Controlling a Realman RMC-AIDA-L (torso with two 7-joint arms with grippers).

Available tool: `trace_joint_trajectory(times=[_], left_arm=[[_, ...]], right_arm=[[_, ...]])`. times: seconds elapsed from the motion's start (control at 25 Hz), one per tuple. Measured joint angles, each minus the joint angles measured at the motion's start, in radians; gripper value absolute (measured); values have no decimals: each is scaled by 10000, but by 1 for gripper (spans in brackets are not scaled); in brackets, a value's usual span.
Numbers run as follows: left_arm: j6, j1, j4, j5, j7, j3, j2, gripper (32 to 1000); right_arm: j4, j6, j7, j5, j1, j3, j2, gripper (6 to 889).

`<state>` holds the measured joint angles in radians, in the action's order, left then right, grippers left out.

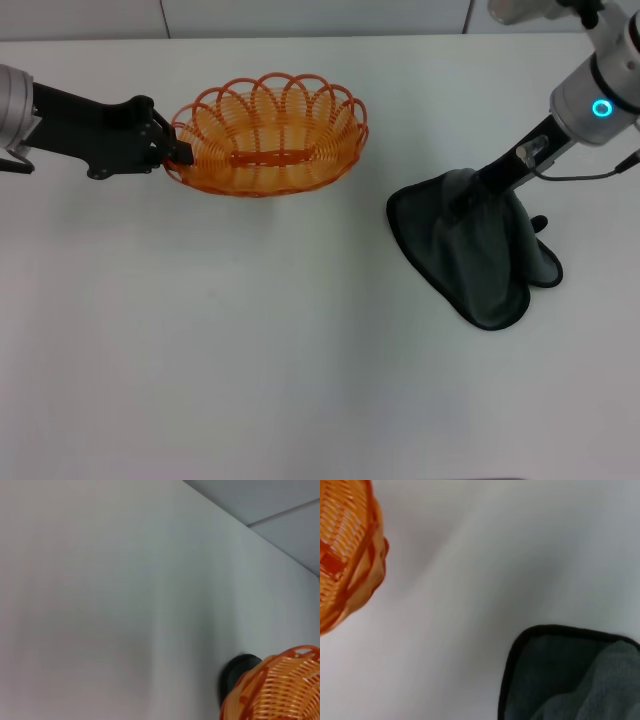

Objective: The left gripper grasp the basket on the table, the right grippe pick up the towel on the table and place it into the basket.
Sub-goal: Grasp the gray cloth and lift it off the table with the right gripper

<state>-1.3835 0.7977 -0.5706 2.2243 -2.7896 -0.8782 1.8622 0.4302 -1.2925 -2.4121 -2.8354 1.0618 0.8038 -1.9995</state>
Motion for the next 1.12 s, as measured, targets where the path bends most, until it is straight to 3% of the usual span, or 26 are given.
trace_joint_trajectory(times=[0.52, 1.12], left_arm=[[22, 1, 0, 1, 36, 8, 0, 82], [30, 15, 0, -12, 69, 8, 16, 81]], right_arm=[[-109, 492, 103, -26, -187, 262, -214, 847], [-224, 730, 115, -24, -264, 409, -223, 847]])
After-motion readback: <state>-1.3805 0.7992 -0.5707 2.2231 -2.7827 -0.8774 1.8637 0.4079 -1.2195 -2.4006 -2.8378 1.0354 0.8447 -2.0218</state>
